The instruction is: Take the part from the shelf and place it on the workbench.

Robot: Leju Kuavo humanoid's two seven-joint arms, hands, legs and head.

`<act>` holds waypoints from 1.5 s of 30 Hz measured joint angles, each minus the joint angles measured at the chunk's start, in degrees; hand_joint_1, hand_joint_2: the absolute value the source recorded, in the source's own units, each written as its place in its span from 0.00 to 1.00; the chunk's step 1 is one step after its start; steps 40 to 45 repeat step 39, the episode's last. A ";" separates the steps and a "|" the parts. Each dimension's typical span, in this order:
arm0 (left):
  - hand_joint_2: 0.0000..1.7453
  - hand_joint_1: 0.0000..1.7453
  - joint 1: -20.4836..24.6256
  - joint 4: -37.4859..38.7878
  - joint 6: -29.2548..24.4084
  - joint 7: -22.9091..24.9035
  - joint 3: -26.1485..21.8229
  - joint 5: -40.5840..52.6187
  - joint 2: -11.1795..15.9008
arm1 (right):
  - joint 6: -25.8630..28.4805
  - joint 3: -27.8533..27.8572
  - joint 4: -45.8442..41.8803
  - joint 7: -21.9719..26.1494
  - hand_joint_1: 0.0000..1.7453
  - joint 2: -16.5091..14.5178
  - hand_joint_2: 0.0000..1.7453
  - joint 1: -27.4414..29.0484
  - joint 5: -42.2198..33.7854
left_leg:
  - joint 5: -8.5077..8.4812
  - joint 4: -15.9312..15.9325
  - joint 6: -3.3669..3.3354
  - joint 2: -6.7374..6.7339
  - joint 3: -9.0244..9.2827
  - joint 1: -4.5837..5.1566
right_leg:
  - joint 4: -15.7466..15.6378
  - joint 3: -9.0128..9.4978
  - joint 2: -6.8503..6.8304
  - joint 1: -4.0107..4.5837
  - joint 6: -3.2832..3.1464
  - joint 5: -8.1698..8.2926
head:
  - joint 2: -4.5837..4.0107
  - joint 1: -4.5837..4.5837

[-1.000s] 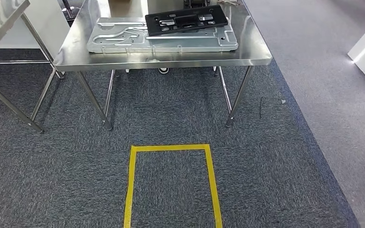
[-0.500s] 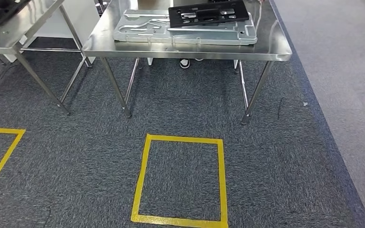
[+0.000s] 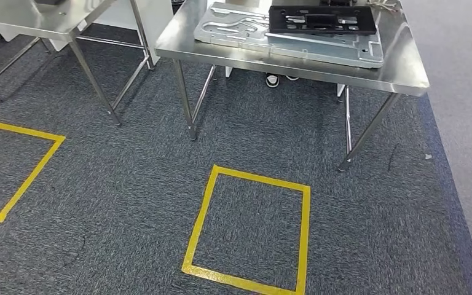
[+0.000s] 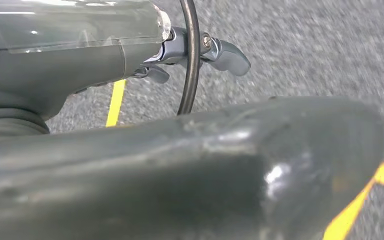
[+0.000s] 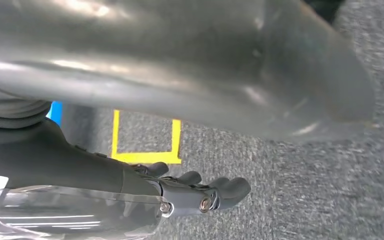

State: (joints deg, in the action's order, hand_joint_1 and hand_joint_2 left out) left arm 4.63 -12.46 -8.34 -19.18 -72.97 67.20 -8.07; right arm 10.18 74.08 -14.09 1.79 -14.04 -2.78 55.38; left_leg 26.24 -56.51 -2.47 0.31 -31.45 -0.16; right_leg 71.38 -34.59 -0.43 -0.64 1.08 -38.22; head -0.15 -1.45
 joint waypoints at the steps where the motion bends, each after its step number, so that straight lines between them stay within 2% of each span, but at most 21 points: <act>1: 0.00 0.00 -0.05 0.00 -0.03 0.27 -0.08 -0.02 0.02 | -0.02 -0.04 0.03 -0.08 0.00 0.03 0.00 0.05 0.10 | -0.02 -0.12 -0.01 0.72 -0.08 0.04 | 1.12 -0.76 0.14 -0.05 0.01 0.45 | 0.00 -0.01; 3: 0.00 0.00 -0.14 0.00 -0.08 0.65 -0.20 -0.07 0.04 | -0.16 -0.24 0.08 -0.15 0.00 0.07 0.00 0.14 0.31 | 0.00 -0.44 0.05 2.19 -0.10 0.05 | -3.29 0.88 0.77 -0.11 -0.17 4.45 | 0.00 0.00; 5: 0.00 0.00 -0.10 0.00 -0.07 0.88 -0.25 -0.19 0.02 | -0.32 -0.45 0.09 -0.21 0.00 0.17 0.00 0.30 0.55 | 0.08 -0.94 0.37 3.48 -0.36 0.11 | -10.56 3.85 3.21 -0.18 -0.60 8.00 | 0.00 -0.01; 7: 0.00 0.00 0.02 0.00 -0.04 1.01 -0.31 -0.40 0.02 | -0.36 -0.60 0.15 -0.28 0.00 0.28 0.00 0.30 0.84 | -0.03 -1.32 1.07 4.53 -0.99 0.06 | -13.74 4.92 4.76 -0.10 -0.88 8.70 | 0.00 -0.01; 9: 0.00 0.00 -0.04 0.00 -0.03 1.03 -0.50 -0.57 0.13 | -0.37 -0.78 0.24 -0.39 0.00 0.31 0.00 0.16 1.05 | -0.32 -1.33 1.86 5.45 -1.48 -0.08 | -14.11 4.88 3.82 -0.12 -1.20 8.87 | 0.00 -0.01; 11: 0.00 0.00 -0.18 0.00 -0.03 1.04 -0.76 -0.64 0.25 | -0.46 -0.92 0.30 -0.53 0.00 0.33 0.00 0.15 1.16 | 0.69 -2.79 2.43 4.02 -2.27 -0.05 | -14.72 5.09 2.49 -0.44 -1.89 9.30 | 0.00 -0.03; 13: 0.00 0.00 -0.05 0.00 0.00 1.06 -0.96 -0.72 0.32 | -0.61 -0.97 0.34 -0.59 0.00 0.36 0.00 0.31 1.30 | 4.15 -8.50 2.99 1.34 -4.87 -0.18 | -15.07 5.18 0.94 -0.54 -2.34 9.52 | 0.00 -0.05; 15: 0.00 0.00 0.09 0.00 0.01 1.17 -1.11 -0.87 0.43 | -0.71 -1.04 0.37 -0.59 0.00 0.38 0.00 0.48 1.59 | 7.31 -15.54 3.57 0.35 -7.99 -0.49 | -15.00 5.02 -0.69 -0.46 -2.40 9.50 | 0.00 -0.06; 16: 0.00 0.00 0.07 0.00 0.01 1.30 -1.17 -0.96 0.50 | -0.79 -1.11 0.39 -0.60 0.00 0.39 0.00 0.48 1.79 | 7.49 -16.95 3.79 0.16 -8.45 -0.63 | -14.95 4.97 -1.47 -0.45 -2.37 9.45 | 0.00 -0.06; 17: 0.00 0.00 0.01 0.00 0.01 1.46 -1.21 -1.02 0.57 | -0.86 -1.21 0.40 -0.61 0.00 0.40 0.00 0.45 1.96 | 6.60 -16.06 3.91 -0.03 -7.77 -0.74 | -14.87 4.94 -2.15 -0.47 -2.29 9.39 | 0.00 -0.06; 19: 0.00 0.00 -0.02 0.00 0.00 1.84 -1.28 -1.14 0.74 | -1.02 -1.49 0.45 -0.68 0.00 0.40 0.00 0.34 2.22 | 3.26 -8.88 3.89 -1.42 -3.61 -0.88 | -14.66 5.09 -3.41 -0.48 -1.95 9.16 | 0.00 -0.06; 21: 0.00 0.00 0.19 0.00 -0.01 2.19 -1.34 -1.22 0.87 | -1.06 -1.76 0.50 -0.73 0.00 0.42 0.00 0.25 2.38 | 1.45 -2.59 3.44 -3.36 -0.16 -0.62 | -14.44 5.28 -4.45 -0.22 -1.38 8.86 | 0.00 -0.05; 24: 0.00 0.00 0.22 0.00 -0.02 2.46 -1.52 -1.29 0.97 | -1.07 -2.03 0.52 -0.66 0.00 0.47 0.00 -0.09 2.62 | 1.24 -1.08 2.48 -2.98 0.15 -0.27 | -14.55 5.65 -5.65 -0.02 -0.42 8.76 | 0.00 -0.04; 25: 0.00 0.00 0.15 0.00 -0.01 2.42 -1.60 -1.33 0.99 | -1.07 -2.13 0.52 -0.59 0.00 0.52 0.00 -0.22 2.70 | 1.05 -0.93 2.12 -2.49 0.15 -0.33 | -14.43 5.76 -5.48 -0.15 -0.04 8.57 | 0.00 -0.04; 27: 0.00 0.00 0.17 0.00 0.06 2.12 -1.66 -1.38 1.01 | -1.15 -2.29 0.53 -0.37 0.00 0.67 0.00 -0.27 2.78 | 0.57 -0.57 1.29 -1.47 0.19 -0.53 | -11.82 4.73 -3.24 -0.37 0.48 6.48 | 0.00 -0.04; 30: 0.00 0.00 0.45 0.00 0.26 1.38 -1.68 -1.37 1.01 | -1.55 -2.37 0.54 0.07 0.00 0.91 0.00 -0.11 2.90 | 0.17 -0.53 0.62 0.21 -0.27 -0.37 | -1.11 -0.45 -0.09 -0.43 0.53 0.97 | 0.00 -0.04; 32: 0.00 0.00 0.43 0.00 0.42 0.92 -1.69 -1.37 1.02 | -1.74 -2.39 0.54 0.35 0.00 0.99 0.00 -0.10 2.99 | 0.10 -0.63 0.52 1.64 -0.39 -0.17 | 2.14 -2.25 0.22 -0.42 0.37 0.91 | 0.00 -0.04; 34: 0.00 0.00 0.37 0.00 0.58 0.70 -1.70 -1.37 1.02 | -1.79 -2.41 0.55 0.47 0.00 1.04 0.00 -0.10 3.04 | 0.10 -0.80 0.56 3.17 -0.29 -0.05 | -3.35 0.14 0.96 -0.37 -0.10 5.03 | 0.00 -0.04; 36: 0.00 0.00 0.41 0.01 0.68 0.59 -1.71 -1.37 0.90 | -1.80 -2.42 0.57 0.47 0.00 1.19 0.00 -0.06 3.07 | 0.12 -1.15 0.78 4.55 -0.48 0.01 | -10.69 3.34 3.44 -0.34 -0.73 8.31 | 0.00 -0.04; 39: 0.00 0.00 0.52 0.02 0.69 0.49 -1.73 -1.42 0.77 | -1.95 -2.44 0.69 0.43 0.00 1.39 0.00 -0.09 3.18 | -0.04 -1.48 1.64 5.95 -1.15 -0.15 | -13.70 4.32 4.75 -0.11 -0.99 8.92 | 0.00 -0.04; 45: 0.00 0.00 0.52 0.02 0.69 0.49 -1.73 -1.42 0.77 | -1.95 -2.44 0.69 0.43 0.00 1.39 0.00 -0.09 3.18 | -0.04 -1.48 1.64 5.95 -1.15 -0.15 | -13.70 4.32 4.75 -0.11 -0.99 8.92 | 0.00 -0.04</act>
